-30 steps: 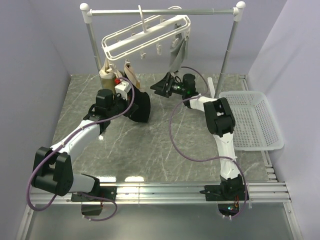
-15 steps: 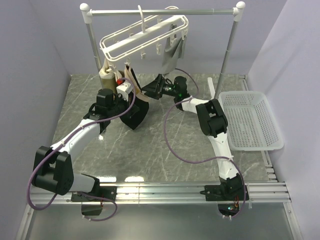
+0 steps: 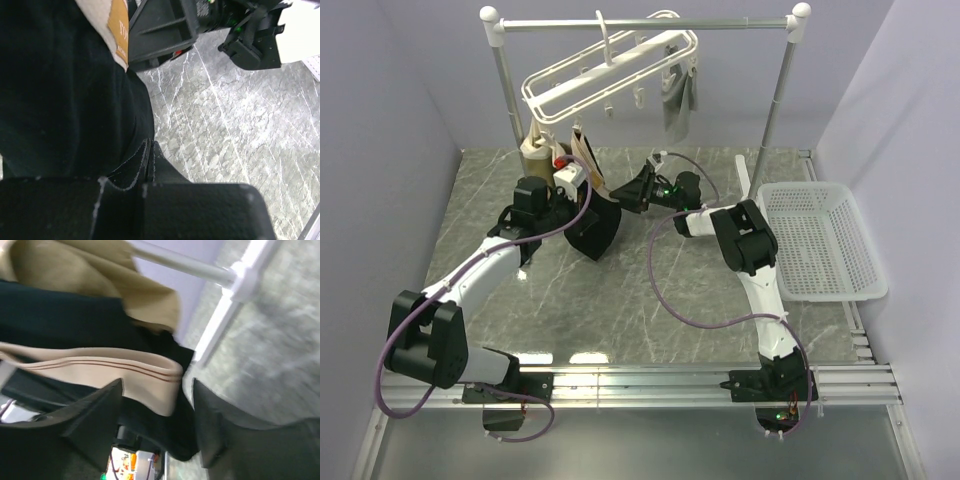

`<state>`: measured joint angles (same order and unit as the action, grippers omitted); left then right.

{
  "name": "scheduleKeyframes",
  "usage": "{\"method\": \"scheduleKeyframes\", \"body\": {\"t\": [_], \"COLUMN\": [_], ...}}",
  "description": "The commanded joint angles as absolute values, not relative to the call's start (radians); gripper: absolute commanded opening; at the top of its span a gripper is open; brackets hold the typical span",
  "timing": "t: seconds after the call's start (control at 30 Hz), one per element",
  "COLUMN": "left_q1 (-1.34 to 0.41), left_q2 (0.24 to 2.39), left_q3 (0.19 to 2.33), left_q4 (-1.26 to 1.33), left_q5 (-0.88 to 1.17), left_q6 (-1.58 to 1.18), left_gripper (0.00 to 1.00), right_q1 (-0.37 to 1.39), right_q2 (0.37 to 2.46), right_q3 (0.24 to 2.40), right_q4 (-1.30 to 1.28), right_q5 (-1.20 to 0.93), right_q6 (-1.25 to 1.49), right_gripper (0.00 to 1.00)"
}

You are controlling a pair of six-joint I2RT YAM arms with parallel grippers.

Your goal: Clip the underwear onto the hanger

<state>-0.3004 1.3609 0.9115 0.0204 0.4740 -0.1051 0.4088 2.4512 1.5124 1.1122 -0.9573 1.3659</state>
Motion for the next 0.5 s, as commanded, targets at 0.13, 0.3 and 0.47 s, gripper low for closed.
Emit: {"method": "scheduleKeyframes", "body": {"t": [0.13,0.3,0.47], "left_q1": [-0.296,-0.290,-0.288], "left_q2": [1.370,1.356,1.231], "left_q3": [0.971,0.971,0.864], "left_q4": [0.009,-0.038,-0.011], "left_q5": [0.479,0.466,0.465], "left_q6": [-0.095,-0.172,-0.296], "left_gripper": [0.00,0.02,0.17], "right_q1": [0.403,0.379,0.351], "right_q2": [2.349,2.243,2.034], "right_q3": [1.532,1.393,1.177], "right_q4": [1.333,1.328,1.301], "right_q5": [-0.937,-0.965,-0.999], "right_q6": [1.476,1.431,1.370], "right_gripper": [0.31,0.00,0.00]}}
